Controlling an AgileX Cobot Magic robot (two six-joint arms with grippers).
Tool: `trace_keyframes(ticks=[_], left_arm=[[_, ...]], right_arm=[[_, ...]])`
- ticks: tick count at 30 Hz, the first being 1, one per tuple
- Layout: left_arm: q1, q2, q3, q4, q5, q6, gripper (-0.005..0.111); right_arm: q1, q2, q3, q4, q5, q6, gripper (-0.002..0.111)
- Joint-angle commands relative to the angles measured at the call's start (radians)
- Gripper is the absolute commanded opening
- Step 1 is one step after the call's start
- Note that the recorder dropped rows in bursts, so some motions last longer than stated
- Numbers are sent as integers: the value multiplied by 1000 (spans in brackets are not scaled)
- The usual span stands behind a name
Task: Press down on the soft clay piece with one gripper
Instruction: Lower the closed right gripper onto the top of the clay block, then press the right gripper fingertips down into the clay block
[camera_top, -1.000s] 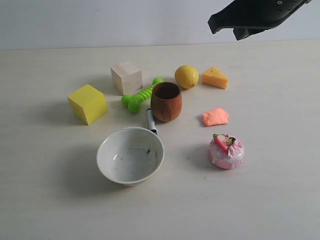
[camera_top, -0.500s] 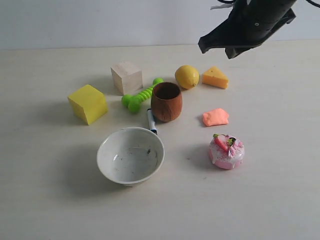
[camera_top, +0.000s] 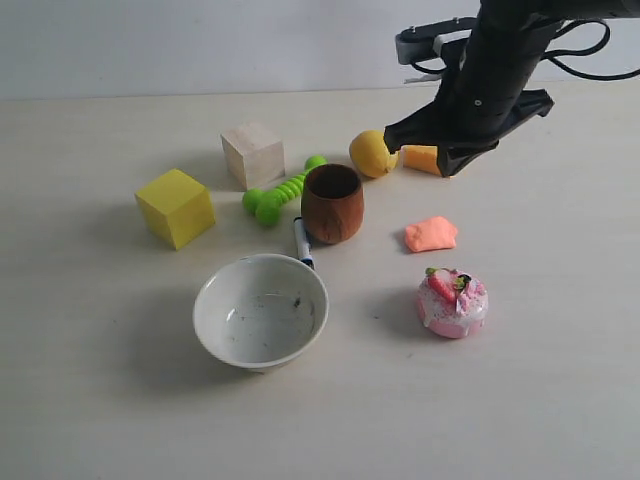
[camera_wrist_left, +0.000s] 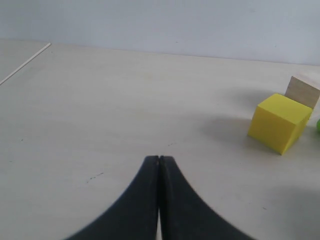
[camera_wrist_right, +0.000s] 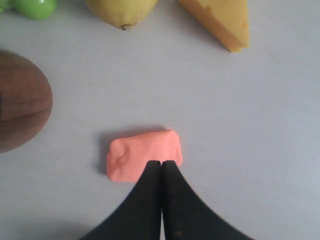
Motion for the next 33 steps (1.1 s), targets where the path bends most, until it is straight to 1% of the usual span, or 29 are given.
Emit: trace_keyframes(ticks=[1,6,13,17,33], left_arm=[[2,-6,4,-1,-9,-2,0],[2,-6,4,-1,-9,-2,0],[2,-6,4,-1,-9,-2,0],[2,-6,4,-1,-9,-2,0],[2,-6,4,-1,-9,-2,0]], right_arm=[[-43,18,-3,85,18,-43,0],[-43,54,41,110,-17,-45,0],[-43,72,41,112,-33,-54,0],[-43,90,41,158,-42,-90,0],[-43,146,41,176,-86,-115,0]])
